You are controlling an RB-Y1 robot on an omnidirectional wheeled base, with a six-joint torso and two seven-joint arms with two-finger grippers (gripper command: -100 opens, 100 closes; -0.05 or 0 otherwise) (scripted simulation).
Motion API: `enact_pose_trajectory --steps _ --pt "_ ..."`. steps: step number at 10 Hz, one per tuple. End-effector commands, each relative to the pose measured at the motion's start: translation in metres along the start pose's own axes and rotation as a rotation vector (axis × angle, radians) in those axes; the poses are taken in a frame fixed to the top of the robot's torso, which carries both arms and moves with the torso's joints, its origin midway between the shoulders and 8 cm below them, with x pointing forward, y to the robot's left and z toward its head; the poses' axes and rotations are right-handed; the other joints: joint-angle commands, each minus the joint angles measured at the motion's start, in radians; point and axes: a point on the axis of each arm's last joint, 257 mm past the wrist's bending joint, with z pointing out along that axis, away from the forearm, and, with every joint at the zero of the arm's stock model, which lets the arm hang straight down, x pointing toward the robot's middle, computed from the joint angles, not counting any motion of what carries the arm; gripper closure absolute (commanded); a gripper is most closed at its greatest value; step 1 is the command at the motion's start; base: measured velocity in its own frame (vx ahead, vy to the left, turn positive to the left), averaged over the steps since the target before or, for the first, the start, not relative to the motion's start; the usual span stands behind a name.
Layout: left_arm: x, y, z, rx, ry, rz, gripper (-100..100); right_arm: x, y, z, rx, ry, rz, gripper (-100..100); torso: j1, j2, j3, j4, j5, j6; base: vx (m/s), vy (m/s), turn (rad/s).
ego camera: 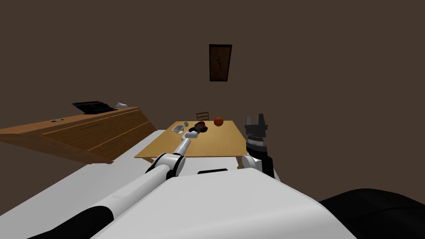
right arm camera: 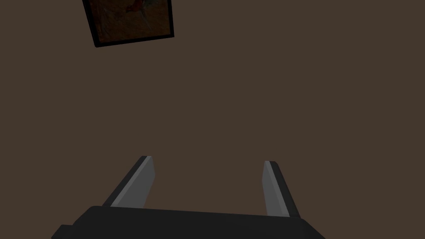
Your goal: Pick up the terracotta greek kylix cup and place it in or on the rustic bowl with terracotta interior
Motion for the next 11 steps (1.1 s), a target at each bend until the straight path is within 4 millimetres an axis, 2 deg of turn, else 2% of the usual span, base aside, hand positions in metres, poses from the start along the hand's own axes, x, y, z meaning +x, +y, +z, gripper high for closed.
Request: enact_pose_trajectory --steps 1,2,5,8,9,10,11 --pt "0.000 0.000 0.000 0.000 0.000 0.000 0 0.000 0.000 0.000 0.000 0.000 0.000 0 0.000 0.000 0.000 0.000 0.000 0.000 0.000 0.000 0.000" --pt "0.003 -0.014 -0.001 0.004 0.003 0.000 -100 0.000 0.000 0.000 0.000 0.000 0.000 0 0.000 0.000 0.000 0.000 0.000 0.000 -0.030 0.000 0.039" --pt "0.011 -0.049 -0.004 0.012 0.011 0.001 -100 0.000 0.000 0.000 0.000 0.000 0.000 0 0.000 0.004 0.004 0.003 -0.001 0.000 -0.065 0.005 0.037" --pt "0.016 -0.070 -0.007 0.017 0.016 0.002 -100 0.000 0.000 0.000 0.000 0.000 0.000 0 0.000 0.004 0.003 0.003 -0.001 0.000 -0.045 0.005 0.023" --pt "0.016 -0.067 -0.007 0.019 0.016 0.003 -100 0.000 0.000 0.000 0.000 0.000 0.000 0 -0.001 0.003 0.003 0.003 -0.001 0.001 -0.015 0.003 0.002" --pt "0.016 -0.068 -0.007 0.017 0.015 0.003 0 0.000 0.000 0.000 0.000 0.000 0.000 0 -0.001 0.002 0.002 0.002 -0.001 0.001 0.000 0.000 0.000" --pt "0.016 -0.067 -0.007 0.017 0.015 0.003 0 0.000 0.000 0.000 0.000 0.000 0.000 0 -0.001 0.001 0.002 0.002 -0.001 0.001 0.000 0.000 0.000"
